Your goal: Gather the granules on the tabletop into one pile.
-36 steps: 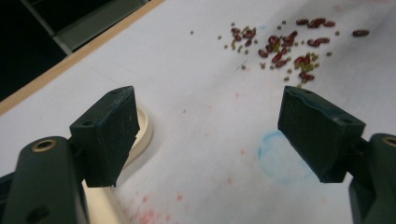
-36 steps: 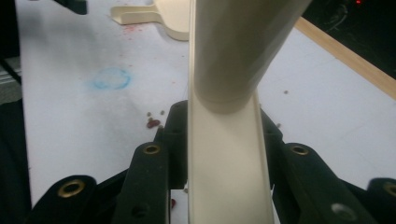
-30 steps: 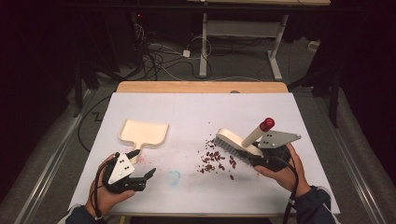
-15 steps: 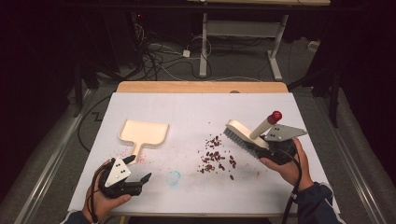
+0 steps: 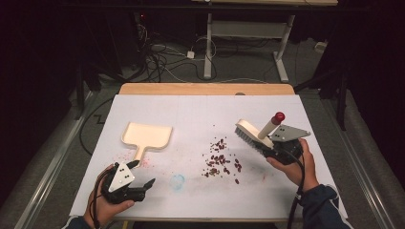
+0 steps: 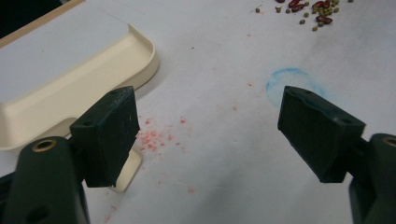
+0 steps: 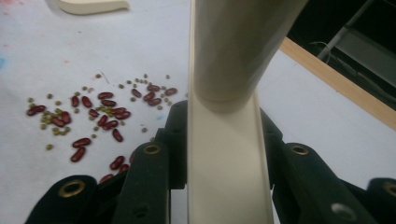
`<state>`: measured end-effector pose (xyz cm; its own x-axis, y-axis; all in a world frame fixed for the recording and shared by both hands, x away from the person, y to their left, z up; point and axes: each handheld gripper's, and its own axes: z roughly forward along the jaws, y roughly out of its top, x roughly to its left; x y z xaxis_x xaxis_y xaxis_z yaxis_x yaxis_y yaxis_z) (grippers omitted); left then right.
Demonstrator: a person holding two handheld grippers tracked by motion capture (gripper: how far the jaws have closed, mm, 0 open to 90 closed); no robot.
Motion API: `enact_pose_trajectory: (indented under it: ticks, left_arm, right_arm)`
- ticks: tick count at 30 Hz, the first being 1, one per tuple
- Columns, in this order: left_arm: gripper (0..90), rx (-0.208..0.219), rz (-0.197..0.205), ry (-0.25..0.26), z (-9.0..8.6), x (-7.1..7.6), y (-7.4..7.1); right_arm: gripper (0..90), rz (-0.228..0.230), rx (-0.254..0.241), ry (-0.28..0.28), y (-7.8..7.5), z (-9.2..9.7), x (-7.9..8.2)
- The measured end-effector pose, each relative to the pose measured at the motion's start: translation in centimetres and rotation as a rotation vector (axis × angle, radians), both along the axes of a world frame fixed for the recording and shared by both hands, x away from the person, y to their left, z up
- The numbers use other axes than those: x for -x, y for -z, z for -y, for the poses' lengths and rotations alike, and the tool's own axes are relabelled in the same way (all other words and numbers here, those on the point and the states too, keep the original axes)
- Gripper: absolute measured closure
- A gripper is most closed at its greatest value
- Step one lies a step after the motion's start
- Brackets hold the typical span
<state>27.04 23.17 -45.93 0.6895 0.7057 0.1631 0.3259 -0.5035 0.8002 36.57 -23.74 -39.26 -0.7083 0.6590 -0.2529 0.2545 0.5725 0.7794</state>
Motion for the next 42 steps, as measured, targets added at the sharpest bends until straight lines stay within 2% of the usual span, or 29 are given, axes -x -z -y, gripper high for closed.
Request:
enact_pose_trajectory:
  ticks: [4,6,10,13,19,23,27,30,32,33,36,38,42]
  left_arm:
    - [19.8,0.002,-0.02,-0.003,0.0,-0.3,0.2]
    - [19.8,0.002,-0.028,0.0,0.1,-0.4,0.4]
    - [19.8,0.002,-0.031,0.008,0.3,-0.5,0.4]
    - [19.8,-0.006,-0.029,0.024,0.4,-0.6,0.4]
    - [19.8,-0.014,-0.05,0.036,0.4,-0.8,0.8]
    - [19.8,-0.015,-0.051,0.044,0.4,-0.8,0.9]
    - [19.8,-0.018,-0.056,0.047,0.5,-0.8,0.9]
    - [19.8,-0.021,-0.057,0.049,0.6,-0.8,0.9]
    - [19.8,-0.023,-0.059,0.052,0.7,-0.8,1.0]
    - [19.8,-0.024,-0.06,0.053,0.7,-0.8,1.0]
    - [19.8,-0.026,-0.062,0.057,0.8,-0.7,1.0]
    - [19.8,-0.024,-0.064,0.058,0.8,-0.7,1.0]
    - [19.8,-0.027,-0.07,0.061,1.0,-0.7,1.0]
  right_arm:
    - [67.1,0.004,-0.004,0.021,0.2,-0.1,-1.7]
    - [67.1,0.017,0.019,0.037,0.4,-0.6,-3.1]
    - [67.1,-0.022,0.03,0.043,0.8,-2.1,-6.7]
    - [67.1,-0.004,0.12,0.049,1.2,-4.1,-9.1]
    - [67.2,0.014,0.191,0.046,2.8,-7.0,-12.1]
    - [67.2,0.01,0.212,0.042,4.0,-8.5,-13.3]
    - [67.3,0.014,0.214,0.016,4.6,-10.0,-13.1]
    - [67.3,0.026,0.2,-0.031,4.9,-10.5,-12.3]
    - [67.2,0.02,0.158,-0.088,5.0,-10.6,-11.6]
    - [67.3,0.02,0.153,-0.11,5.1,-10.7,-11.2]
    - [67.1,0.033,0.166,-0.194,5.7,-10.8,-9.9]
    - [66.9,0.027,0.149,-0.249,6.0,-10.4,-9.0]
    - [66.7,0.024,0.146,-0.314,6.2,-9.5,-7.4]
